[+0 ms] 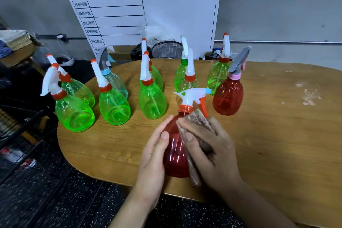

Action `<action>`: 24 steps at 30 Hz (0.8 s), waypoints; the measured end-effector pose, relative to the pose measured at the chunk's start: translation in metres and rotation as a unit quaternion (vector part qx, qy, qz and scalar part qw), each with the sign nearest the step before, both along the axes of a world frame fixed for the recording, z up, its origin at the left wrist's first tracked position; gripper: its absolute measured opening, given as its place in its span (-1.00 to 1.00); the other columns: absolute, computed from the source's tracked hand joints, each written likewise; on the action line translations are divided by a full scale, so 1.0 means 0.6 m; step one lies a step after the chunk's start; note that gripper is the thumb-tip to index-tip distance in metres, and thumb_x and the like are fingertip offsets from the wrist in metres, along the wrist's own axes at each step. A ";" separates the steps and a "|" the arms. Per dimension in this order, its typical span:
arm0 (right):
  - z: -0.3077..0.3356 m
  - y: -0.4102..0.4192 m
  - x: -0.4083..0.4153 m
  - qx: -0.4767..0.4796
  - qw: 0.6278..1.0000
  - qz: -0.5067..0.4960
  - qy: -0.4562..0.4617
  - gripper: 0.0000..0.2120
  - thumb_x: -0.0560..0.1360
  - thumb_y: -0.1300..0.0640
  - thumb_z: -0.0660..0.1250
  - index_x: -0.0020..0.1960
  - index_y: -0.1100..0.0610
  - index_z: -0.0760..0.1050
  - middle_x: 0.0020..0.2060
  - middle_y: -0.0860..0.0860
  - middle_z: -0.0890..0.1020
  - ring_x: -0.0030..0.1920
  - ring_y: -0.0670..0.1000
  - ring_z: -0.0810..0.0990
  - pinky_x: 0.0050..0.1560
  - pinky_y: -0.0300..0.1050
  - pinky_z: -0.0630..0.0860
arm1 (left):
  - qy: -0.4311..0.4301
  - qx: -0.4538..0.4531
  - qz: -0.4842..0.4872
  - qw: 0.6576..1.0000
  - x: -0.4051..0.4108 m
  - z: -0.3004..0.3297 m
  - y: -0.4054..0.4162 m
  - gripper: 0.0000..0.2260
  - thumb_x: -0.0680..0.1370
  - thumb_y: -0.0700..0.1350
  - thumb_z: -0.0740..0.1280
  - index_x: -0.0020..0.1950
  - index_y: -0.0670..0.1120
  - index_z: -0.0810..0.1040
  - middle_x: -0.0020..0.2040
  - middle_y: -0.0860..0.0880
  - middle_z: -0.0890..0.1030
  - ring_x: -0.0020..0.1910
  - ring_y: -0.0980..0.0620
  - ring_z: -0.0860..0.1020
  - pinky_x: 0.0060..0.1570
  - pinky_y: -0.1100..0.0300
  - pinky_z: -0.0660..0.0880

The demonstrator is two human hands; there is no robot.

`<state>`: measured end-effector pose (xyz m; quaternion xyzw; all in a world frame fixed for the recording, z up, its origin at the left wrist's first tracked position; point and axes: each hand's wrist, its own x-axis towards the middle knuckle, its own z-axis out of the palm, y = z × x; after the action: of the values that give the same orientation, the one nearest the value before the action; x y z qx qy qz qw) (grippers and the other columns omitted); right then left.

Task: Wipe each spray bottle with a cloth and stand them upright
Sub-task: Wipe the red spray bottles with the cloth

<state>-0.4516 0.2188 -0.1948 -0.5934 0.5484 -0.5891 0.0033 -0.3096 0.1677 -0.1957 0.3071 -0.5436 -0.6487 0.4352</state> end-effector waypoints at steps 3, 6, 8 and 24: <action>-0.003 0.007 0.026 -0.012 0.996 0.034 0.084 -0.76 0.59 0.04 0.42 0.23 -0.04 0.71 -0.07 -0.02 0.57 -0.19 -0.08 0.61 -0.22 -0.13 0.59 | 0.027 0.036 0.033 0.998 0.004 0.008 -0.002 -0.61 0.64 0.04 0.23 0.43 0.03 0.59 0.33 -0.11 0.68 0.39 -0.14 0.60 0.48 -0.15 0.44; -0.013 0.011 0.050 -0.043 0.984 0.065 0.158 -0.77 0.54 0.11 0.49 0.19 -0.03 0.73 -0.15 0.00 0.58 -0.22 -0.06 0.58 -0.25 -0.14 0.57 | 0.050 0.046 0.047 0.997 0.013 0.015 -0.007 -0.56 0.60 0.12 0.19 0.43 0.09 0.59 0.35 -0.11 0.66 0.38 -0.17 0.59 0.49 -0.20 0.40; -0.015 0.012 0.050 -0.053 0.981 0.054 0.177 -0.76 0.54 0.11 0.49 0.19 -0.05 0.73 -0.17 -0.01 0.57 -0.23 -0.07 0.57 -0.28 -0.14 0.57 | 0.051 0.038 0.044 0.997 0.014 0.017 -0.007 -0.57 0.61 0.13 0.18 0.43 0.11 0.59 0.36 -0.09 0.65 0.39 -0.16 0.59 0.49 -0.19 0.40; -0.007 -0.002 0.029 -0.002 1.000 0.027 0.006 -0.74 0.59 0.03 0.42 0.26 0.00 0.70 -0.05 -0.20 0.49 -0.14 -0.25 0.54 -0.12 -0.33 0.49 | 0.049 0.064 0.046 0.996 0.003 0.010 -0.007 -0.60 0.63 0.08 0.22 0.44 0.05 0.57 0.34 -0.12 0.67 0.34 -0.09 0.63 0.30 -0.01 0.58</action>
<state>-0.4340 0.2177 -0.1990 -0.6117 0.5312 -0.5860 0.0148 -0.3077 0.1636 -0.1898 0.3264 -0.4642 -0.6761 0.4699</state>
